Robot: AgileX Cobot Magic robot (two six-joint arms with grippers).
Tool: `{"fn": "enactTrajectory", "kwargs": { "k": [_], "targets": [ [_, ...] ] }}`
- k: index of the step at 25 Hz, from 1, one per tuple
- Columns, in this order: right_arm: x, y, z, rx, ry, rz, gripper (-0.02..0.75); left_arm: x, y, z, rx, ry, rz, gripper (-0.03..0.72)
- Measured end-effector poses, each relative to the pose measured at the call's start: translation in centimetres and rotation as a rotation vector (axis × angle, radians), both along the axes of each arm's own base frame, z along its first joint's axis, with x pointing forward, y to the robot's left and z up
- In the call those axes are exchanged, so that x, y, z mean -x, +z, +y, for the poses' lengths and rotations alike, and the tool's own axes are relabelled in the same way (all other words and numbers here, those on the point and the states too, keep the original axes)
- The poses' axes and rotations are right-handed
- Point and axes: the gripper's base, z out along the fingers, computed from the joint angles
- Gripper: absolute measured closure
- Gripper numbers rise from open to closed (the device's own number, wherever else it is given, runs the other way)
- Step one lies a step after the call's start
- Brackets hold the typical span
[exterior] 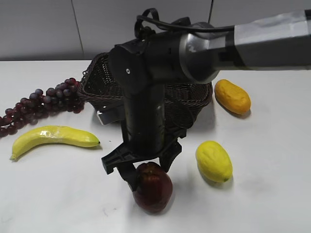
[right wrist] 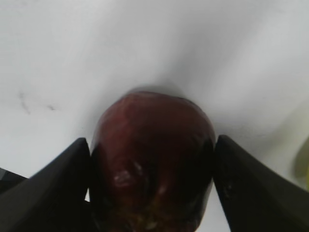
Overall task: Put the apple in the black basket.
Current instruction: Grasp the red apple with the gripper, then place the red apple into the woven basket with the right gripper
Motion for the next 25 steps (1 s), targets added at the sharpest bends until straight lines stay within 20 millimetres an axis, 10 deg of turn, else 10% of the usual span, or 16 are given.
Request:
{"fn": "enactTrajectory", "kwargs": {
  "k": [6, 16, 25],
  "targets": [
    [-0.5, 1.2, 0.7, -0.018, 0.004, -0.006, 0.175, 0.0, 0.0, 0.0, 0.0, 0.0, 0.0, 0.451],
    [-4.4, 11.0, 3.1, -0.21, 0.063, -0.284, 0.175, 0.0, 0.0, 0.0, 0.0, 0.0, 0.0, 0.451],
    [-11.7, 15.0, -2.8, -0.247, -0.081, -0.432, 0.176, 0.0, 0.0, 0.0, 0.0, 0.0, 0.0, 0.451]
  ]
}}
